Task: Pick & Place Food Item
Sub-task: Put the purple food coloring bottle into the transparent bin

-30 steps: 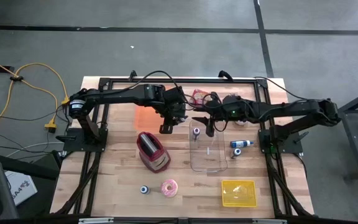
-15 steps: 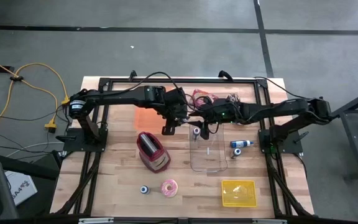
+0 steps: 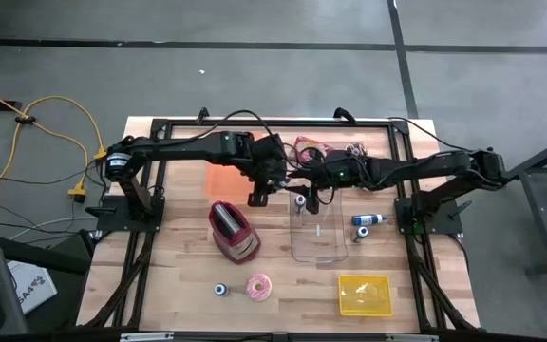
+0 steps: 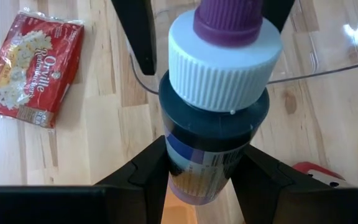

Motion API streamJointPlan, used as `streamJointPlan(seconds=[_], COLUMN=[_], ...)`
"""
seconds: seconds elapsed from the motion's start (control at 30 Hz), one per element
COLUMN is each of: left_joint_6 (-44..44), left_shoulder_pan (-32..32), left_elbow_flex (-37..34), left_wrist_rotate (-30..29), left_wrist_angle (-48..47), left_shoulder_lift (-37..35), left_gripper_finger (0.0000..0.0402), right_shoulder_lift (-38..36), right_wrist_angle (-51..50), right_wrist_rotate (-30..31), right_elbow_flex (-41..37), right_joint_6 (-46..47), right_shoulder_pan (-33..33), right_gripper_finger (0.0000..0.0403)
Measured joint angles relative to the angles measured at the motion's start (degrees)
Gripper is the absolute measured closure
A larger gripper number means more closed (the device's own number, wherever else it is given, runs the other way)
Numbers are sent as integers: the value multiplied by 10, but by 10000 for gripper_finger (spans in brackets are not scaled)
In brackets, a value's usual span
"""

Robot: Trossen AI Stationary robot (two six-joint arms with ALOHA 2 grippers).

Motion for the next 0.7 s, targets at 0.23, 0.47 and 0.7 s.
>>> streamJointPlan(seconds=[0.23,0.47,0.7], left_joint_6=[2,10,9], left_shoulder_pan=[0,0,-2], left_elbow_flex=[1,1,1], left_wrist_rotate=[1,1,1], left_wrist_angle=[-4,10,13], left_shoulder_lift=[20,22,22], left_gripper_finger=[256,257,257], right_shoulder_lift=[-1,-2,-2], right_wrist_angle=[13,8,3], right_wrist_rotate=[1,4,3], right_elbow_flex=[0,0,0], right_joint_6=[0,1,0], right_shoulder_pan=[8,10,10], right_gripper_finger=[247,247,247])
